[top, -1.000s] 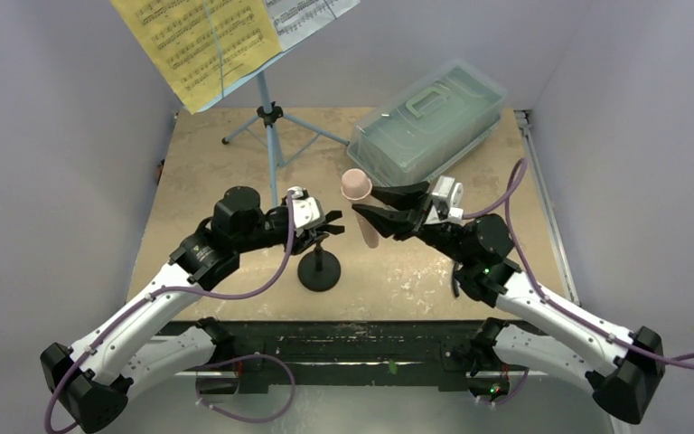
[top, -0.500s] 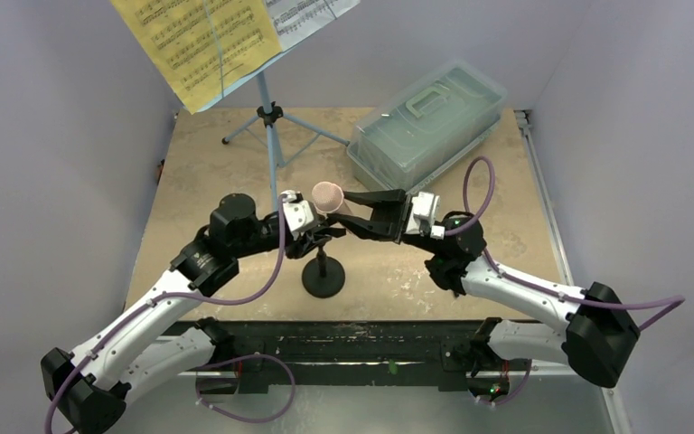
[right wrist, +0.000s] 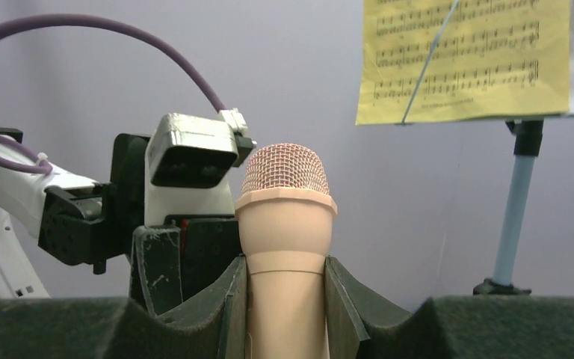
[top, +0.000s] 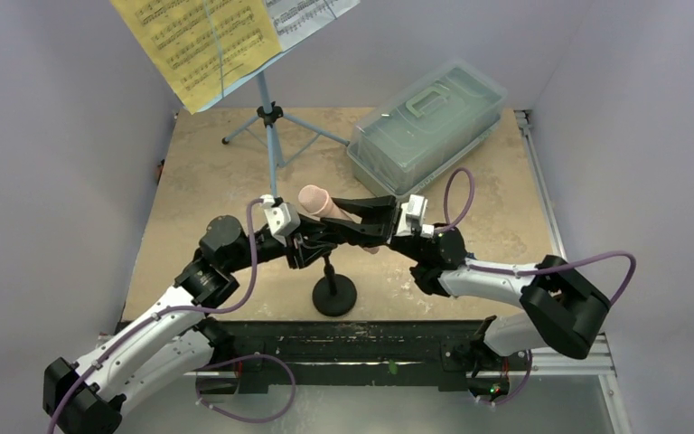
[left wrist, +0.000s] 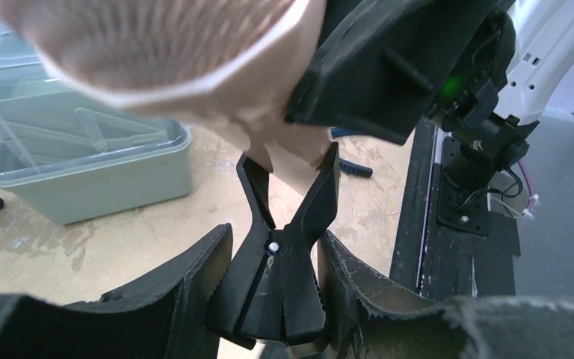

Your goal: Set up the instrument practice props

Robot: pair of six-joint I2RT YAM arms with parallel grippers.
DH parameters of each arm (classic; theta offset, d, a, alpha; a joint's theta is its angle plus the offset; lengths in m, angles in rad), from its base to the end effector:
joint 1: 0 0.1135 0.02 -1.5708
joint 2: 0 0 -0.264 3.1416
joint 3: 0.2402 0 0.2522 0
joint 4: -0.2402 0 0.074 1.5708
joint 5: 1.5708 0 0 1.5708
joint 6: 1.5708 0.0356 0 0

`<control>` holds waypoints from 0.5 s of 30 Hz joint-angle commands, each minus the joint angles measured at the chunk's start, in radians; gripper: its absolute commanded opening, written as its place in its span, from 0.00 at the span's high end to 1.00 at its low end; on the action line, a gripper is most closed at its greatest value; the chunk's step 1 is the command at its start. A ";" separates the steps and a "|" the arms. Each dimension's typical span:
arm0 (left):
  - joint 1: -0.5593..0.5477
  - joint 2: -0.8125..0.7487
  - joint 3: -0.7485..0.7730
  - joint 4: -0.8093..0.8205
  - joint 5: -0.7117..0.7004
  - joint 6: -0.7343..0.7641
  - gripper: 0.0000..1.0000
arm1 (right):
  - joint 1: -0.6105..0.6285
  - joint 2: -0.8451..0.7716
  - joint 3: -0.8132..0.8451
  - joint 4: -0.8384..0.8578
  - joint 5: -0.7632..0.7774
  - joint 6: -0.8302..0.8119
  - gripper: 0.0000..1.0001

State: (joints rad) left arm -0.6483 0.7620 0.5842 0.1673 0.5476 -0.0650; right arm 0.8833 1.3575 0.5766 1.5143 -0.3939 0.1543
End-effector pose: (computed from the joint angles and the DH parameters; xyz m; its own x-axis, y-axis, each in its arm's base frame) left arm 0.1364 -0.1265 0.3104 -0.0688 -0.0175 -0.9975 0.9280 0.3658 -0.0704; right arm 0.1543 0.2094 0.3132 0.2823 0.5674 -0.7736 -0.9493 0.2818 -0.1397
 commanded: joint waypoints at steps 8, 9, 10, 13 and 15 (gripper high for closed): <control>0.003 0.012 -0.110 0.675 -0.059 -0.389 1.00 | 0.068 0.075 0.012 0.329 0.138 0.126 1.00; 0.003 0.024 -0.115 0.713 -0.063 -0.416 1.00 | 0.077 0.082 0.020 0.330 0.154 0.133 1.00; 0.003 0.035 -0.126 0.772 -0.070 -0.445 1.00 | 0.084 0.090 0.026 0.332 0.173 0.140 1.00; 0.004 0.066 -0.143 0.929 -0.109 -0.540 1.00 | 0.113 0.110 0.056 0.332 0.231 0.164 1.00; 0.003 0.090 -0.150 1.004 -0.129 -0.588 1.00 | 0.133 0.124 0.077 0.333 0.261 0.177 1.00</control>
State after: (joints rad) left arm -0.6407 0.8345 0.4011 0.7094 0.4976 -0.4740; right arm 0.9367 1.4284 0.6079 1.5467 -0.1509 0.2550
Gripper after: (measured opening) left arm 0.425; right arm 0.376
